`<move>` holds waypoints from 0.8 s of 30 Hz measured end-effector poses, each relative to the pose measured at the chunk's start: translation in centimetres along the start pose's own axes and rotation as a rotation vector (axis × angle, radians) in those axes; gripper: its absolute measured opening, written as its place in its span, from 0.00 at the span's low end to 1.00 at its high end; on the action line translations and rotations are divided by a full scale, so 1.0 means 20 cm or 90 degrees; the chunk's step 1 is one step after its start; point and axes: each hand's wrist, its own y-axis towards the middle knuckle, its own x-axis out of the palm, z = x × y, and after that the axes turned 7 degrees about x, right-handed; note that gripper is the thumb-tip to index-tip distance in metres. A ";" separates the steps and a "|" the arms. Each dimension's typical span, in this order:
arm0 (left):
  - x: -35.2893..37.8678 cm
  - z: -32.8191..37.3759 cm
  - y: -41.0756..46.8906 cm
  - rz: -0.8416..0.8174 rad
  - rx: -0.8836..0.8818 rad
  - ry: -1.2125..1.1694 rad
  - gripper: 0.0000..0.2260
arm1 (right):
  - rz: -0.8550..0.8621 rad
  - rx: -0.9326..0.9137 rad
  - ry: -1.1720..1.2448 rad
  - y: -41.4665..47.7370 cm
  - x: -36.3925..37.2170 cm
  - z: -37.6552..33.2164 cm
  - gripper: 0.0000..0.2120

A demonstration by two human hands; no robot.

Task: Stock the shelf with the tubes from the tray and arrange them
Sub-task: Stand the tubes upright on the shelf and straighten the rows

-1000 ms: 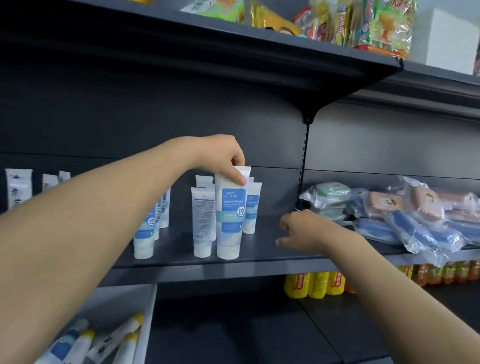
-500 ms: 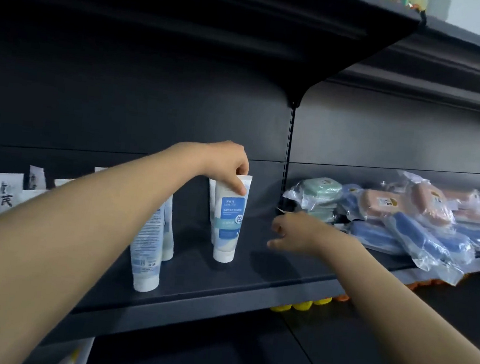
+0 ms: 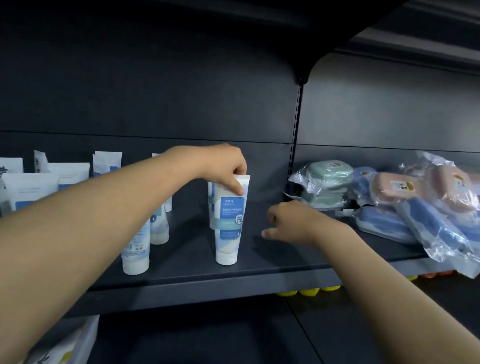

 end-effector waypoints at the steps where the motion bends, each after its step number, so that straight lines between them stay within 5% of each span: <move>1: 0.00 0.00 -0.01 -0.001 -0.005 -0.001 0.12 | 0.002 -0.002 -0.001 0.00 0.00 0.00 0.20; 9: -0.01 0.01 -0.04 -0.010 -0.014 -0.039 0.15 | 0.014 -0.008 -0.013 -0.01 -0.01 0.02 0.20; 14: -0.02 0.02 -0.07 0.004 -0.022 -0.055 0.07 | 0.029 -0.009 -0.013 0.00 -0.03 0.02 0.20; 24: -0.22 0.11 -0.38 0.118 -0.094 -0.046 0.16 | 0.067 -0.003 -0.049 -0.16 -0.21 0.00 0.21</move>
